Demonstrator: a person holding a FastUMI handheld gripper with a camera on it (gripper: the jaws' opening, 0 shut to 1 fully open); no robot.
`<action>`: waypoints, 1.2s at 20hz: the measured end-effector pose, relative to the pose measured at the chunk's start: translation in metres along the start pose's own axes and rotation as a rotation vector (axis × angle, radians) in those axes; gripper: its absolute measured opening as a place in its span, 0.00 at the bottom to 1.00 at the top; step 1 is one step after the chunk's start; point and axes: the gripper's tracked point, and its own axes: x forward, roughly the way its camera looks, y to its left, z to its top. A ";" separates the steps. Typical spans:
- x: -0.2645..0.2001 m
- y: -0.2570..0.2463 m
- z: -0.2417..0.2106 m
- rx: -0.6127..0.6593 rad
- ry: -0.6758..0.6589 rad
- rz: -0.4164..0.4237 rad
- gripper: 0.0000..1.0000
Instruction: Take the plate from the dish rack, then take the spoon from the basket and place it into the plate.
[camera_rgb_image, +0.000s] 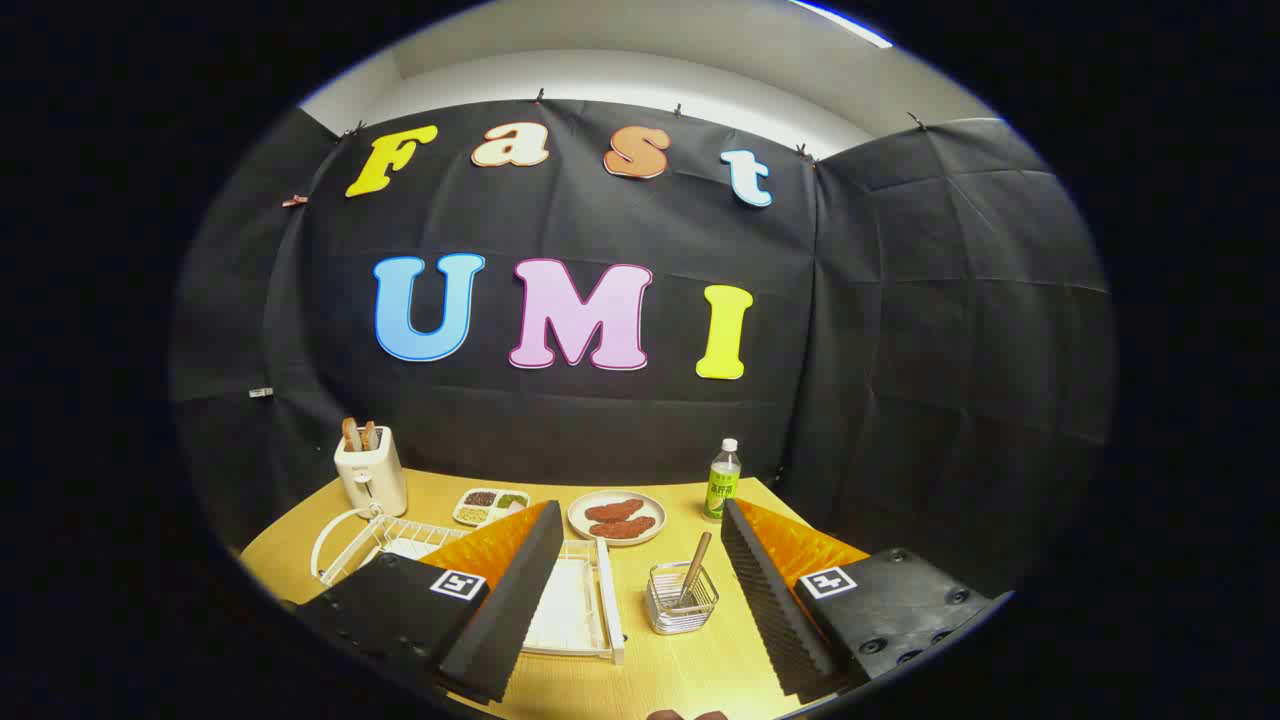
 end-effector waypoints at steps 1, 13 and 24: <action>-0.001 0.002 0.000 0.003 -0.002 -0.003 0.98; -0.012 0.004 -0.001 0.026 -0.011 -0.024 0.98; -0.004 0.010 -0.001 -0.011 0.041 0.000 0.98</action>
